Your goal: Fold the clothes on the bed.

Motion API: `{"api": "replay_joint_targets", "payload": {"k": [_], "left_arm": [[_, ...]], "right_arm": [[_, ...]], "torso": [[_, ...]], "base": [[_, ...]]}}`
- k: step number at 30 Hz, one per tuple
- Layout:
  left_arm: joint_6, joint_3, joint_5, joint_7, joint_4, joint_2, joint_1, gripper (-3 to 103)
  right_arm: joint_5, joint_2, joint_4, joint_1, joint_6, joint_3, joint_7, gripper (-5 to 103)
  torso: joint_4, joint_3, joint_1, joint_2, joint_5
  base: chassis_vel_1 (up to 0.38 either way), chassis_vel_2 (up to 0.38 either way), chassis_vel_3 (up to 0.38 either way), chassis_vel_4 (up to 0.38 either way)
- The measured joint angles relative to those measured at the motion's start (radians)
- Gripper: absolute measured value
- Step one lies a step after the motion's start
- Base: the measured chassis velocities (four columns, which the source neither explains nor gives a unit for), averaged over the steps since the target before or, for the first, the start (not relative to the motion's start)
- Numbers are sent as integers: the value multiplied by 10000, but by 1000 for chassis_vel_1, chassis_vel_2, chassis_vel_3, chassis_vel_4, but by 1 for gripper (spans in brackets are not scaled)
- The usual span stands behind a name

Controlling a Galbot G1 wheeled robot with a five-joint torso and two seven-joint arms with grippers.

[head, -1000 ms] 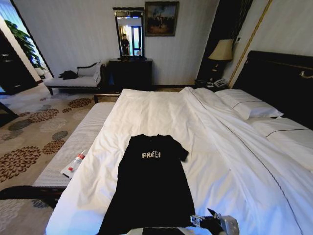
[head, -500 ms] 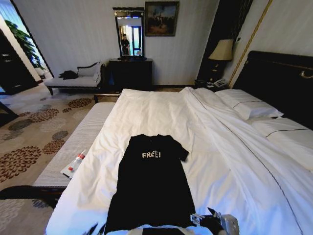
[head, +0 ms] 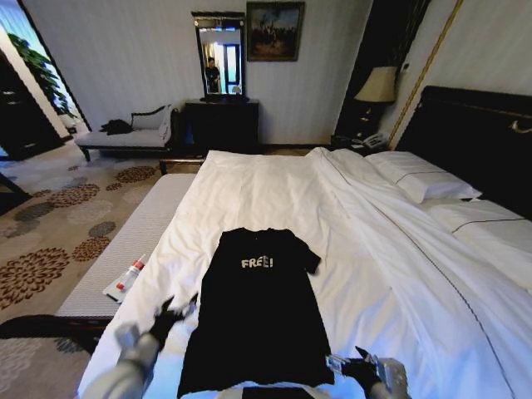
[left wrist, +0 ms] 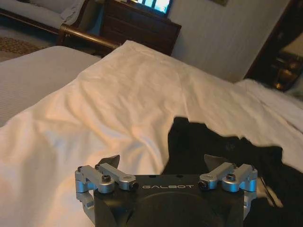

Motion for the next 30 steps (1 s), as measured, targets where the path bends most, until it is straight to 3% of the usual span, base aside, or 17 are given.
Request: {"api": "replay_joint_targets", "payload": {"k": [4, 11, 16, 30], "left_arm": [[3, 875, -503, 132, 1359, -174, -1718, 100], [3, 1958, -617, 279, 2550, -454, -3058, 100], [3, 2492, -470, 268, 2643, -590, -3131, 100], [9, 2788, -307, 359, 2714, -798, -2832, 100]], "right_arm": [[79, 60, -202, 92, -64, 54, 27, 100], [205, 156, -391, 230, -184, 85, 77, 100], [417, 144, -474, 460, -300, 141, 164, 100], [573, 110, -511, 593, -399, 169, 245, 100]], "torso": [[3, 0, 0, 0, 2], [2, 0, 1, -1, 2], [3, -2, -1, 0, 3], [3, -2, -1, 0, 1]], "base": [[0, 0, 0, 0], [0, 0, 0, 0], [0, 0, 0, 0], [0, 0, 0, 0]]}}
